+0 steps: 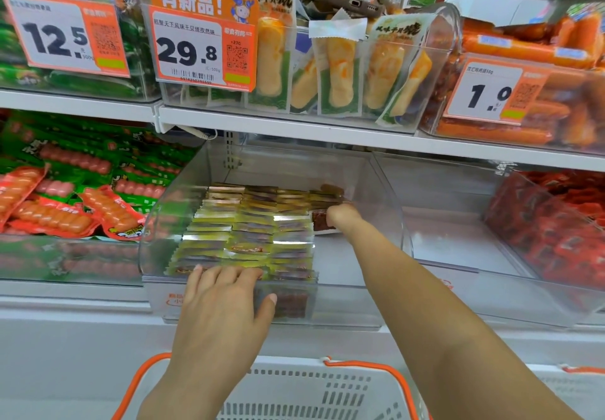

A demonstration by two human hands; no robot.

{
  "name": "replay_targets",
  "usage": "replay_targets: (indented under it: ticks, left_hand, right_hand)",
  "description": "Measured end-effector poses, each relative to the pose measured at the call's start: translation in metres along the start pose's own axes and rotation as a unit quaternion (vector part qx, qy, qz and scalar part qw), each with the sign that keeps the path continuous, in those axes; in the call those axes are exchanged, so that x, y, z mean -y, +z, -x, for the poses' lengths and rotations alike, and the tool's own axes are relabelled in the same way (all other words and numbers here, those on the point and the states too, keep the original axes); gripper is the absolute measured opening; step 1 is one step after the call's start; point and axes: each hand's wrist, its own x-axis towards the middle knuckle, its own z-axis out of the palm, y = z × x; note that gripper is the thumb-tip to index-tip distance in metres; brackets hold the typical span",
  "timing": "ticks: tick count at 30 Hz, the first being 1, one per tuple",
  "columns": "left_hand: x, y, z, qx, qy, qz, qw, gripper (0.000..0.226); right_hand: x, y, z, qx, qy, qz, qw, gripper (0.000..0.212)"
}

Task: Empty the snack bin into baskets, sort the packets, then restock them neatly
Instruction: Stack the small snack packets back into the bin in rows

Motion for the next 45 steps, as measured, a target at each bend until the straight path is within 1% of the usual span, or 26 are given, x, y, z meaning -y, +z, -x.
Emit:
replay_targets:
  ticks: [5,6,8,9,10,11,13,14,15,16,18,21,22,24,25,26,28,30,32,34,37,39,41,43,44,45]
  left_hand:
    - [0.001,0.002,0.000,-0.021,0.013,0.042,0.999,0.044]
    - [0.003,0.003,0.000,-0.033,0.016,0.063,0.997,0.043]
    - [0.004,0.000,0.002,-0.072,0.026,0.107,0.991,0.039]
    - [0.004,-0.003,0.003,-0.103,0.035,0.131,0.985,0.038]
    - [0.002,-0.008,0.005,-0.126,0.040,0.151,0.980,0.035]
    - [-0.002,-0.015,0.008,-0.138,0.041,0.168,0.975,0.031]
    - [-0.012,-0.024,0.015,-0.138,0.052,0.205,0.968,0.028]
    - [-0.018,-0.027,0.020,-0.128,0.059,0.234,0.962,0.030]
    - [-0.025,-0.030,0.027,-0.103,0.063,0.265,0.957,0.030]
    - [-0.029,-0.029,0.036,-0.057,0.067,0.291,0.953,0.027]
    - [-0.032,-0.024,0.053,0.077,0.080,0.291,0.950,0.024]
    - [-0.013,-0.001,0.072,0.275,0.074,0.181,0.941,0.034]
    - [-0.001,0.013,0.078,0.321,0.061,0.145,0.934,0.037]
    - [0.026,0.049,0.088,0.384,0.030,0.106,0.917,0.040]
    - [0.039,0.068,0.093,0.407,0.014,0.087,0.909,0.040]
    - [0.053,0.089,0.099,0.430,-0.004,0.063,0.901,0.040]
    - [0.077,0.133,0.109,0.490,-0.027,0.016,0.871,0.044]
    - [0.096,0.181,0.119,0.550,-0.021,-0.024,0.835,0.047]
    - [0.104,0.227,0.129,0.587,-0.001,-0.050,0.808,0.049]
    - [0.101,0.268,0.137,0.603,0.027,-0.049,0.796,0.049]
    - [0.087,0.314,0.151,0.583,0.035,-0.005,0.812,0.058]
    - [0.078,0.332,0.164,0.565,0.044,-0.016,0.824,0.068]
    - [0.073,0.344,0.178,0.543,0.093,-0.063,0.832,0.067]
    - [0.073,0.352,0.189,0.536,0.132,-0.078,0.830,0.053]
    - [0.074,0.354,0.192,0.541,0.133,-0.071,0.828,0.044]
    - [0.076,0.354,0.193,0.550,0.126,-0.057,0.824,0.037]
  right_hand:
    - [0.005,-0.014,0.029,-0.029,-0.058,0.005,0.998,0.007]
    - [0.006,-0.020,0.039,-0.033,-0.075,0.009,0.997,0.014]
    - [0.007,-0.031,0.061,-0.029,-0.133,-0.008,0.991,0.040]
    - [0.004,-0.036,0.075,-0.027,-0.169,-0.029,0.985,0.049]
    - [0.000,-0.041,0.091,-0.028,-0.207,-0.053,0.977,0.050]
    - [-0.006,-0.044,0.110,-0.028,-0.242,-0.078,0.967,0.045]
    - [-0.024,-0.048,0.150,-0.015,-0.297,-0.141,0.944,0.029]
    - [-0.036,-0.048,0.170,0.004,-0.311,-0.169,0.935,0.027]
    - [-0.051,-0.045,0.188,0.036,-0.315,-0.186,0.930,0.029]
    - [-0.068,-0.038,0.204,0.072,-0.314,-0.188,0.928,0.030]
    - [-0.107,-0.019,0.223,0.139,-0.296,-0.163,0.931,0.034]
    - [-0.175,0.023,0.227,0.231,-0.228,-0.113,0.939,0.033]
    - [-0.198,0.038,0.226,0.252,-0.200,-0.086,0.943,0.030]
    - [-0.240,0.066,0.218,0.286,-0.150,-0.015,0.946,0.019]
    - [-0.261,0.080,0.213,0.310,-0.131,0.032,0.941,0.016]
    - [-0.279,0.094,0.208,0.336,-0.113,0.090,0.931,0.017]
    - [-0.312,0.120,0.198,0.384,-0.084,0.209,0.895,0.035]
    - [-0.340,0.145,0.191,0.417,-0.072,0.297,0.856,0.057]
    - [-0.362,0.166,0.189,0.435,-0.053,0.359,0.824,0.078]
    - [-0.375,0.183,0.191,0.426,-0.047,0.429,0.795,0.085]
    - [-0.381,0.207,0.193,0.372,-0.082,0.514,0.768,0.066]
    - [-0.384,0.220,0.194,0.371,-0.085,0.533,0.755,0.064]
    - [-0.387,0.226,0.197,0.370,-0.112,0.547,0.743,0.064]
    - [-0.389,0.228,0.198,0.371,-0.125,0.536,0.748,0.058]
    - [-0.390,0.228,0.197,0.369,-0.114,0.511,0.768,0.051]
    - [-0.390,0.227,0.195,0.365,-0.086,0.466,0.801,0.044]
